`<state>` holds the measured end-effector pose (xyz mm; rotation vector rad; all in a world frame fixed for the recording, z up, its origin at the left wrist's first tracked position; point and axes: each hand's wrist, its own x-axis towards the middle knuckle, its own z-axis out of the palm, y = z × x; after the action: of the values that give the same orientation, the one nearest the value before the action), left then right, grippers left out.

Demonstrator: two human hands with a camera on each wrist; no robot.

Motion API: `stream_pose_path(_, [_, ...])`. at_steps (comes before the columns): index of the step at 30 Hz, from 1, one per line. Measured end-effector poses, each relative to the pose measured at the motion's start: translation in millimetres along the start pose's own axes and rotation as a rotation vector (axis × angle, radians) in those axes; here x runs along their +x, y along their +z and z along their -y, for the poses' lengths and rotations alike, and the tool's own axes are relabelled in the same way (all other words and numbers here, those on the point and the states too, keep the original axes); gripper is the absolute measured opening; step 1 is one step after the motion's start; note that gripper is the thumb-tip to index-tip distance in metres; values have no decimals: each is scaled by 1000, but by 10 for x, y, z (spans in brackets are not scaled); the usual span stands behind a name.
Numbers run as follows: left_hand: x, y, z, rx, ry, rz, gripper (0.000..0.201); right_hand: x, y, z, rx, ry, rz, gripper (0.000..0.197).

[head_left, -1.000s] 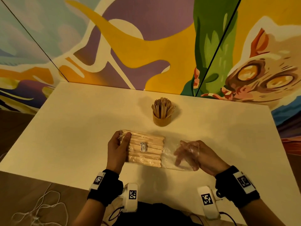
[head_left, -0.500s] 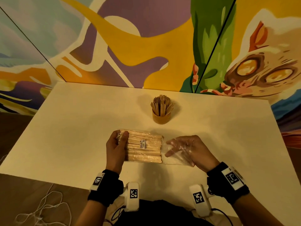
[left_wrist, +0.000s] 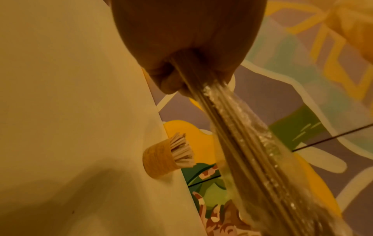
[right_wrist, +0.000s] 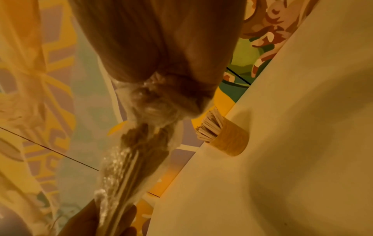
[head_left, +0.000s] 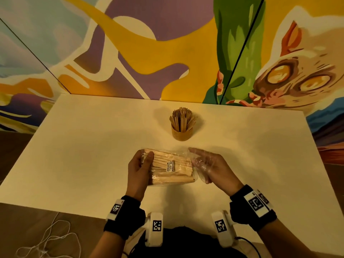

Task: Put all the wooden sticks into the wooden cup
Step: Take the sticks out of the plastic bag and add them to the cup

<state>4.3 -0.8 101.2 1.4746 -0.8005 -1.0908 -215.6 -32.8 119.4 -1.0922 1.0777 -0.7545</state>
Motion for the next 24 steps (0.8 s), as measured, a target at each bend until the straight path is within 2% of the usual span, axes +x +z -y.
stream_pose_path(4, [-38,98,-19,34,19,45,10,7,22,-19,97,-28,-92,21])
stream_pose_path(6, [-61,139,-55,30,13,66,14,-9,15,-3,118,-61,-144,14])
stream_pose_path(9, [-56,184,-52,45,29,40,28,-19,8,1,179,-99,-200,16])
stream_pose_path(13, [-32,210,-12,41,63,-39,25,-13,19,-58,240,-79,-204,22])
stream_pose_path(16, [-58,262,-30,83,76,89,25,-24,4,-43,155,-32,-181,11])
stream_pose_path(20, [-49,279,-72,153,102,240,24,-47,-35,-12,98,-29,-173,14])
stream_pose_path(22, [-33,262,-89,185,129,225,21,-47,-45,-15,102,-44,-183,17])
stream_pose_path(24, [-7,247,-91,170,132,140,21,-35,-55,-18,144,-63,-206,16])
